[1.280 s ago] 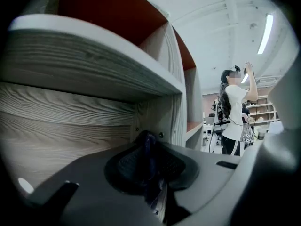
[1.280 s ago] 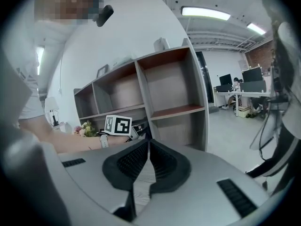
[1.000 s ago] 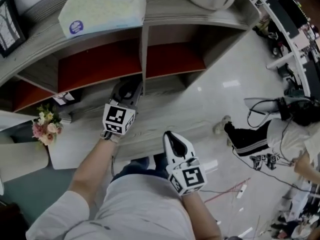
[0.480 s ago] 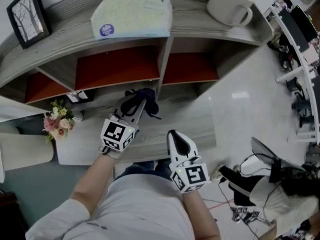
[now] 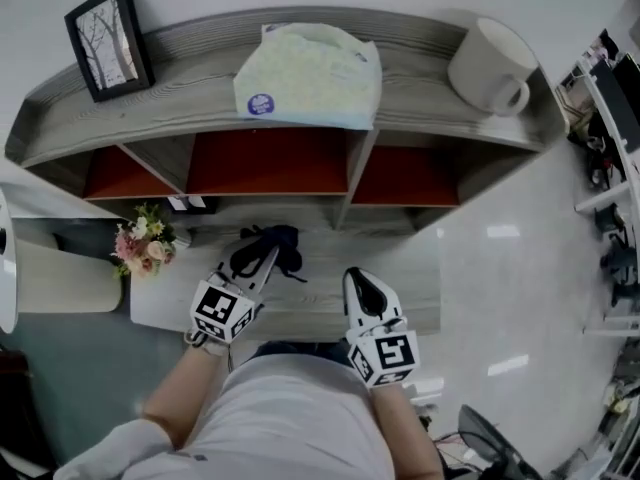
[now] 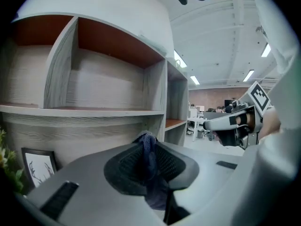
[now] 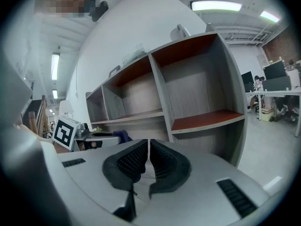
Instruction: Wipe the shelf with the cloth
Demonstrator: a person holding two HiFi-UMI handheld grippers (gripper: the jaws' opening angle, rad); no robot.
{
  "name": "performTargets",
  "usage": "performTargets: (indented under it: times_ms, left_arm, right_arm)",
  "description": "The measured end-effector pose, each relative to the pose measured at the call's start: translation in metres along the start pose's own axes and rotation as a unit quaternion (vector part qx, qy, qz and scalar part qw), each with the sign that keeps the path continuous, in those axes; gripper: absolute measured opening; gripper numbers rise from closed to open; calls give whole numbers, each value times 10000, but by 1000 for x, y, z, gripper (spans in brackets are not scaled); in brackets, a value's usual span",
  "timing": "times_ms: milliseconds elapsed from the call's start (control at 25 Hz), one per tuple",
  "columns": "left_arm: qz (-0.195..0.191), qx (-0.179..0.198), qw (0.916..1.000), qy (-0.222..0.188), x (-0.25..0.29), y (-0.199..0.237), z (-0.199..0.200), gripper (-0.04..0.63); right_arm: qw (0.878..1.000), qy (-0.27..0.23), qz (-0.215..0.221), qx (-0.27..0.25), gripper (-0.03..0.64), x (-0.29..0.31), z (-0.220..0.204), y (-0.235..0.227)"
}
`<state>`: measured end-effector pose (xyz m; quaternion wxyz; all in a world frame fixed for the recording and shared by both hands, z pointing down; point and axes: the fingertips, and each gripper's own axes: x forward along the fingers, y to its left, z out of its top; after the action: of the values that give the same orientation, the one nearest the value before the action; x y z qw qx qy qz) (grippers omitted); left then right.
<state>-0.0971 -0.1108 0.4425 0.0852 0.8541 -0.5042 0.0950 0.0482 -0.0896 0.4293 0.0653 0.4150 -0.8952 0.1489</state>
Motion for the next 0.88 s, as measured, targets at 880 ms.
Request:
performTargets:
  times_ms: [880]
  left_arm:
    - [1059, -609, 9925, 96, -50, 2, 9, 67]
  right_arm:
    - [9949, -30, 972, -265, 25, 28, 46, -8]
